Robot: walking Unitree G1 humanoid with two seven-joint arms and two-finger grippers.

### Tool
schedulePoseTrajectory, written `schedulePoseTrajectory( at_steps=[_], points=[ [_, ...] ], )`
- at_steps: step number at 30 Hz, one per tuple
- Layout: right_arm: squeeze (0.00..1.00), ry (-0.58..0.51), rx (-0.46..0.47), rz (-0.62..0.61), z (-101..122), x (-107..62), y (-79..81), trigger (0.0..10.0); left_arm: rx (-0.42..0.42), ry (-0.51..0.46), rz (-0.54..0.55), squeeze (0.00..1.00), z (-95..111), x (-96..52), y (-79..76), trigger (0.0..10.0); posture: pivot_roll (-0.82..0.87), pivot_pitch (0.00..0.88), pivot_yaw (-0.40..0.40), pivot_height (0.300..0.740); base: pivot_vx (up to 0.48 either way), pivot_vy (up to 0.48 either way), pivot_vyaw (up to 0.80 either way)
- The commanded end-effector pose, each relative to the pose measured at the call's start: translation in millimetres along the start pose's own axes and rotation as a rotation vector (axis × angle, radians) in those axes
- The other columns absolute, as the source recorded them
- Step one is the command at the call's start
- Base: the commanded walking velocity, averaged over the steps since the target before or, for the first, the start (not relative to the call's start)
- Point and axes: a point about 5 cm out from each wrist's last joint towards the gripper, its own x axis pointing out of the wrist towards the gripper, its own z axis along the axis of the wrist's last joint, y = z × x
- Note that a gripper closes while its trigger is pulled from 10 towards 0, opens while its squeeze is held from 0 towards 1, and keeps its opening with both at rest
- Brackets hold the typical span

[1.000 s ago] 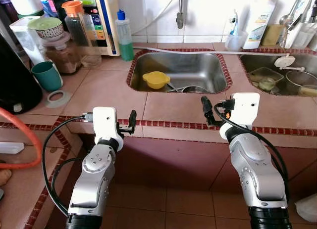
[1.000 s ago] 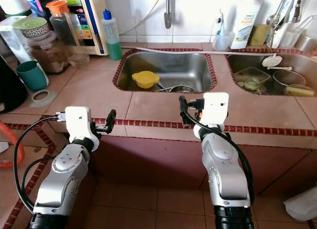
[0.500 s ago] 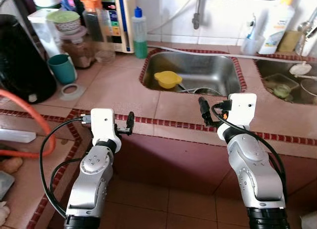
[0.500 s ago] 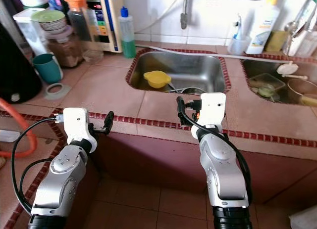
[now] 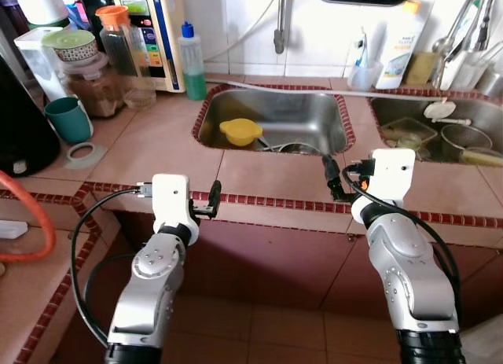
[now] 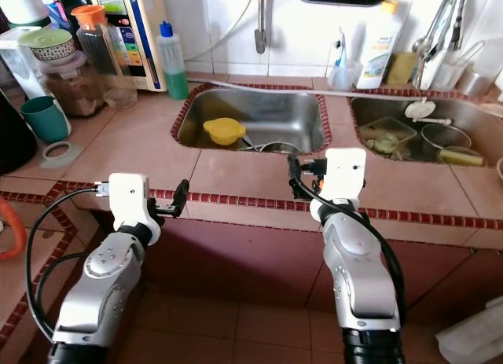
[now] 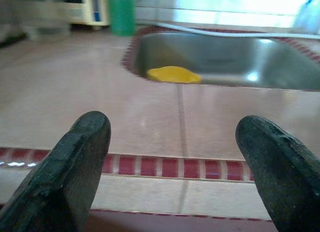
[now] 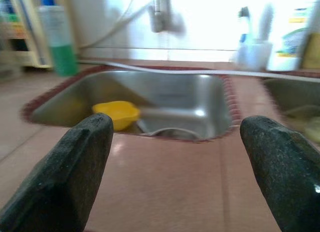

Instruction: Kitchen organization

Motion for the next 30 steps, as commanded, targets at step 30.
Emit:
schedulePoseTrajectory(
  at_steps=[30],
  points=[
    [0.00,0.014,-0.017,-0.015,-1.1,-0.1,-4.1,10.0,-0.005,0.021,-0.030,0.00,-3.4,-1.3,-4.7,10.0,-0.06,0.016,0.057,0.740,0.000,-0.297,0.00]
  ],
)
